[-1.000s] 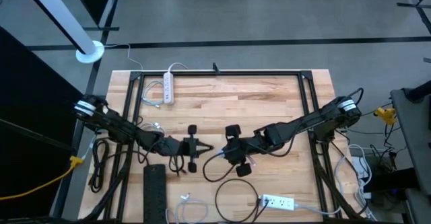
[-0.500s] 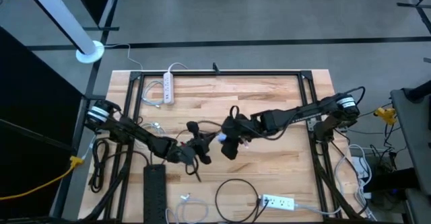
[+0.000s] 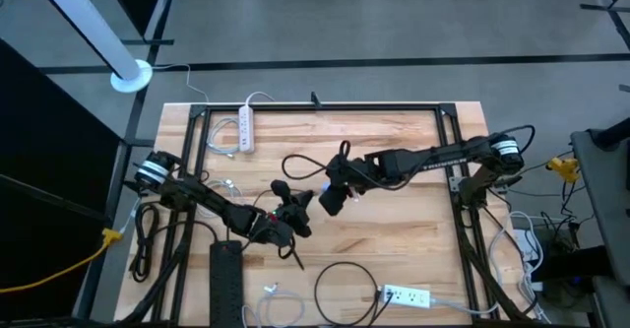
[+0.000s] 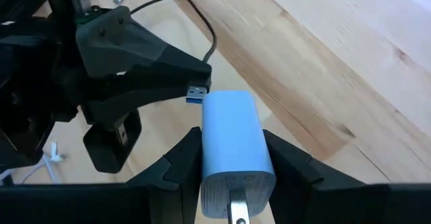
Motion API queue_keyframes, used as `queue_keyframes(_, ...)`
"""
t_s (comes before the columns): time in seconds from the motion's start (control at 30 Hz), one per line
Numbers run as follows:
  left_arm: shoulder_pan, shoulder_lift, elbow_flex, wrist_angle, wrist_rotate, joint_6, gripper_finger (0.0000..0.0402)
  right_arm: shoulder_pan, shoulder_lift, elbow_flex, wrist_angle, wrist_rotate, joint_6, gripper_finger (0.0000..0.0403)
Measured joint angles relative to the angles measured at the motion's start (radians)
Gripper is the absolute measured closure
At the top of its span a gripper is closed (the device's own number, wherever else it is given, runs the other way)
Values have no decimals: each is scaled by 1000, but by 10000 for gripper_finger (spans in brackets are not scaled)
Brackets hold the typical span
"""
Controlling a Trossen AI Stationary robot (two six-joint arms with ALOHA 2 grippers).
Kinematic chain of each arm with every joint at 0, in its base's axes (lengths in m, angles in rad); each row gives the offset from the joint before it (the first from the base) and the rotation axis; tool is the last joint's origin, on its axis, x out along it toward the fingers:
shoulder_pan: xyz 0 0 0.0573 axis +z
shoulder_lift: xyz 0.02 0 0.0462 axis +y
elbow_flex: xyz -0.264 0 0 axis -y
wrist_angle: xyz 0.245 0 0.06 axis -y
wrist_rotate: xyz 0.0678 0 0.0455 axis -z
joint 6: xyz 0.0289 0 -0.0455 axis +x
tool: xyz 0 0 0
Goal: Plug in charger cables
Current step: Insert the black charger cable into the white charger adapter
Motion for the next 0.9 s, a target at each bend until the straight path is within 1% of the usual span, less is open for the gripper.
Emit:
queue_keyframes(0.1,0,0,0,0,0,-20,383,-6,0,0,5,-46,22,288)
queue_keyframes(0.17,0,0,-1,-1,0,-25,383,-1,0,0,8,-56,27,288)
queue_keyframes(0.3,3,0,-1,0,0,-42,383,4,14,0,11,-57,28,288)
queue_keyframes(0.5,5,0,-3,0,0,-57,383,5,69,1,39,-56,24,288)
queue_keyframes(0.7,5,0,-7,-3,0,-77,383,5,61,2,69,-54,7,288)
queue_keyframes(0.9,8,0,-7,3,1,-86,383,5,74,2,89,-59,24,288)
